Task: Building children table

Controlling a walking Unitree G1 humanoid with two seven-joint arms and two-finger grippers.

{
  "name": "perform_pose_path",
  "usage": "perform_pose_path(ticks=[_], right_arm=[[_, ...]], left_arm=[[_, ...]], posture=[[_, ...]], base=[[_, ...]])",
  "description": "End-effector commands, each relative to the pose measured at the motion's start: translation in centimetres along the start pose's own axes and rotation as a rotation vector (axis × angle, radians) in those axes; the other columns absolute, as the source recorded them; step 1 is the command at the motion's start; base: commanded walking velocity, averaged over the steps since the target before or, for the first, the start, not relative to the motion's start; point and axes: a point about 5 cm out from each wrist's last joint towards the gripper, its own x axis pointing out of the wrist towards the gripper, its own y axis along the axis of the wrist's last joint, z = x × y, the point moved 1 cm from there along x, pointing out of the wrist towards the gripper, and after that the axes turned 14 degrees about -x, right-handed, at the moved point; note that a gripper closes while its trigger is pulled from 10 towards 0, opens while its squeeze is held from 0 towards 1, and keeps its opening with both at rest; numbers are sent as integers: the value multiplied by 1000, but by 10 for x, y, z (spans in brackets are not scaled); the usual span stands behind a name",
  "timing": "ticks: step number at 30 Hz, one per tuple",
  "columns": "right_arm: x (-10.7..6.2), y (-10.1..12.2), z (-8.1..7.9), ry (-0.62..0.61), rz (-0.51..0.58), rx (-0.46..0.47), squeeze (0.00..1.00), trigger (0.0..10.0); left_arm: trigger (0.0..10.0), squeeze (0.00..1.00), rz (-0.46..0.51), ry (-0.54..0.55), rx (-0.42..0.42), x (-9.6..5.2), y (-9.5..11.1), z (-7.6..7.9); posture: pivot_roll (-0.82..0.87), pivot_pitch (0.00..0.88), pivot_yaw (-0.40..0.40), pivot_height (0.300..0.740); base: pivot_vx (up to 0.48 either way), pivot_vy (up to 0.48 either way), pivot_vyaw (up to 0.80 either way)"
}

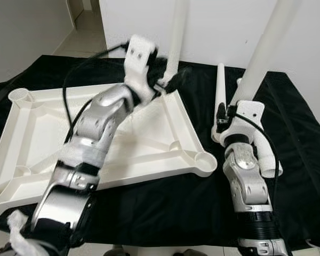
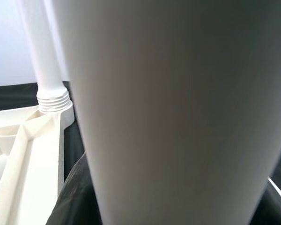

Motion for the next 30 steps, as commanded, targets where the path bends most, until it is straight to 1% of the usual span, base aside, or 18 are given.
perform_pose_path(ticks=[1,2,3,5,8,9,10,11,12,14,15,16,19,23,25,30], right_arm=[[-4,3,0,14,32,20,0,10000],[-6,3,1,21,35,28,0,10000],[-6,3,1,21,35,28,0,10000],[-8,-1,2,33,32,23,0,10000],[-9,-3,2,45,32,17,0,10000],[-9,-3,2,45,32,17,0,10000],[-9,-3,3,47,33,15,0,10000],[-9,-3,4,50,38,11,0,10000],[-10,-4,5,51,39,9,0,10000],[-10,-3,5,61,49,9,0,10000],[-10,-3,5,61,49,9,0,10000],[-10,-4,5,65,50,8,0,10000],[-11,-4,0,103,57,7,0,10000],[-14,-1,-9,170,84,6,0,10000],[-15,0,-13,197,94,9,0,10000],[-16,1,-15,219,102,8,0,10000]], left_arm=[[10000,0,-62,-162,20,-7,-8,10],[10000,0,-85,-187,26,-12,-14,11],[10000,0,-85,-187,26,-12,-14,11],[10000,0,-133,-255,24,-23,-26,17],[10000,0,-147,-318,3,-33,-31,23],[10000,0,-147,-318,3,-33,-31,23],[10000,0,-144,-332,10,-36,-31,25],[10000,0,-140,-335,-18,-41,-30,23],[10000,0,-139,-327,-44,-43,-30,21],[10000,0,-161,-329,-55,-49,-33,20],[10000,0,-161,-329,-55,-49,-33,20],[10000,0,-170,-349,-34,-51,-35,22],[10000,0,-203,-432,-8,-55,-39,37],[10000,0,-249,-508,2,-58,-47,49],[10000,0,-278,-525,9,-59,-52,51],[10000,0,-313,-534,36,-62,-60,51]], posture=[[22,13,-10,740],[24,12,-12,740],[24,12,-12,740],[24,10,-19,740],[25,7,-20,740],[25,7,-20,740],[25,6,-20,740],[23,1,-18,740],[23,1,-18,740],[26,0,-21,740],[26,0,-21,740],[26,0,-21,740],[34,0,-27,740],[35,5,-28,740],[32,8,-26,740],[24,13,-18,740]], base=[[0,0,0],[0,0,0],[0,0,0],[0,0,0],[0,0,0],[0,0,0],[0,0,0],[0,0,0],[0,0,0],[0,0,0],[0,0,0],[0,0,0],[0,0,0],[0,0,0],[0,0,0],[0,0,0]])
